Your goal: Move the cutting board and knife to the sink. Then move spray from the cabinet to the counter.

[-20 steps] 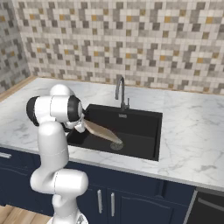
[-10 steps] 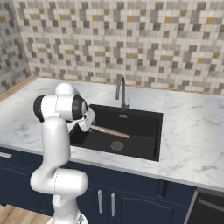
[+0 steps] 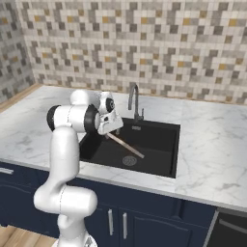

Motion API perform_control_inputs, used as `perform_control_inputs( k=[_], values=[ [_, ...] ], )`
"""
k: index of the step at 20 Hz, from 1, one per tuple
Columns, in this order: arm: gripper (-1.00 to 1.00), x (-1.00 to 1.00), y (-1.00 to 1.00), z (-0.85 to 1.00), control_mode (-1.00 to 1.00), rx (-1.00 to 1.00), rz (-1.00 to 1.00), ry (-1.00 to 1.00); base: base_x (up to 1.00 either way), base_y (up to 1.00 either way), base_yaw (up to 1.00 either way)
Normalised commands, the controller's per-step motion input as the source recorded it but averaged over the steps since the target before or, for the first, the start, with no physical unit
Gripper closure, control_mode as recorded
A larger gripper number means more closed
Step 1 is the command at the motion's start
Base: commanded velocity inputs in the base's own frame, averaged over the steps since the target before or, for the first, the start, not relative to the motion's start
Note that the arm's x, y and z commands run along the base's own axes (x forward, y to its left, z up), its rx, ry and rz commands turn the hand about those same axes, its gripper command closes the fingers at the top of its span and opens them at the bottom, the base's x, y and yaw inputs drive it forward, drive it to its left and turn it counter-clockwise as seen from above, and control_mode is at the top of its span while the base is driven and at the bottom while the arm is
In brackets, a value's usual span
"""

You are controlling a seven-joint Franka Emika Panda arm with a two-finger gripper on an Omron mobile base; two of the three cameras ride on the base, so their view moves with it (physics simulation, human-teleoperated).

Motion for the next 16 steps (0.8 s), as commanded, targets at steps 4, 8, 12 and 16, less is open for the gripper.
perform_control_inputs(
  k=[4, 8, 12, 16],
  values=[
    [-1.00, -0.10, -0.26, 0.00, -1.00, 0.07, -0.51, 0.00, 0.00, 0.00, 0.00],
    [-1.00, -0.28, 0.07, 0.10, -1.00, 0.00, -0.36, -0.09, 0.00, 0.00, 0.00],
    [-1.00, -0.34, 0.27, 0.20, -1.00, 0.00, -0.25, -0.19, 0.00, 0.00, 0.00],
    [-1.00, -0.43, 0.41, 0.25, -1.00, -0.03, -0.18, -0.24, 0.00, 0.00, 0.00]
  ],
)
